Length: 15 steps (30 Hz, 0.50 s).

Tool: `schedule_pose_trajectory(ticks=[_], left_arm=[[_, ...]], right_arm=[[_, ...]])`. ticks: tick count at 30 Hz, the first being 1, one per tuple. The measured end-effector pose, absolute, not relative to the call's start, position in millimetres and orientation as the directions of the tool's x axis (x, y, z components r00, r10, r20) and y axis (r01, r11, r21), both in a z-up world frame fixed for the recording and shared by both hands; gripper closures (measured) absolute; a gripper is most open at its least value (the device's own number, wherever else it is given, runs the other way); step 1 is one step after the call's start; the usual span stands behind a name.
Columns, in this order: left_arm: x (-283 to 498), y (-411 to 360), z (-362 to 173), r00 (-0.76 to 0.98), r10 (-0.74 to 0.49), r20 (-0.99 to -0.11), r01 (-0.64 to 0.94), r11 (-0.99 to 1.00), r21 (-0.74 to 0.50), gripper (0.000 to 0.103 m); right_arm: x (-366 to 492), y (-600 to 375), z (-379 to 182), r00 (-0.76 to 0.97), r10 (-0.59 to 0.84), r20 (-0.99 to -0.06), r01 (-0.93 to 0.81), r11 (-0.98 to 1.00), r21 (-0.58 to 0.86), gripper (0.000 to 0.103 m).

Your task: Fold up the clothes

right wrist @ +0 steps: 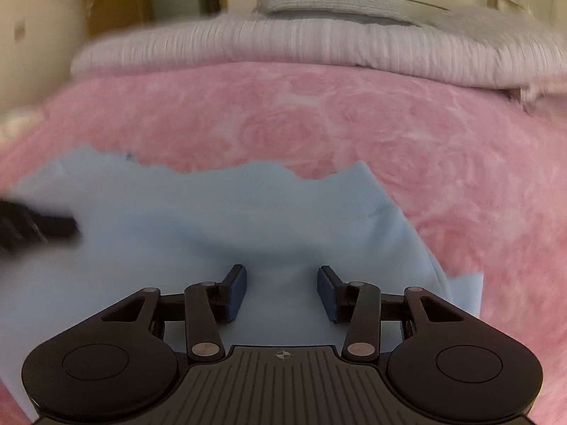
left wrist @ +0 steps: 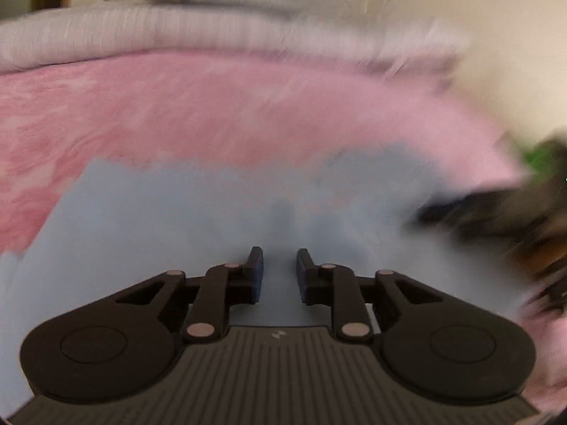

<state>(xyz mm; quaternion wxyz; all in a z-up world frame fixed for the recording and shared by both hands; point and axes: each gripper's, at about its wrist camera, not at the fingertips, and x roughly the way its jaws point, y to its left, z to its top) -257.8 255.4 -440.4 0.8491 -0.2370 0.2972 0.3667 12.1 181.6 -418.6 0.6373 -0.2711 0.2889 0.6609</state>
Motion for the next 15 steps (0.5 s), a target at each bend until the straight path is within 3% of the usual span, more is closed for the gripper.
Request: schedule_pose_trajectory(ticks=[4, 8, 10, 15], left_arm=[[-276.3, 258.9, -426.9, 0.572, 0.494, -0.655, -0.783, 0.566, -0.257, 0.091], [-292.9, 237.3, -412.3, 0.585, 0.518, -0.624, -0.782, 0.563, -0.266, 0.088], [-300.4, 229.9, -424.9, 0.548, 0.516, -0.658, -0.804, 0.54, -0.247, 0.088], [-313.1, 210.0, -410.0, 0.516, 0.587, -0.624, -0.841, 0.487, -0.238, 0.091]], right_arm=[[27.8, 165.5, -400.0, -0.036, 0.717, -0.697, -0.994, 0.045, 0.098, 0.059], [16.2, 126.6, -385.9, -0.005, 0.761, -0.649, -0.993, 0.074, 0.094, 0.059], [8.0, 108.9, -401.5, 0.049, 0.728, -0.683, -0.993, 0.112, 0.048, 0.059], [-4.6, 77.6, -402.7, 0.165, 0.771, -0.615, -0.981, 0.191, -0.023, 0.058]])
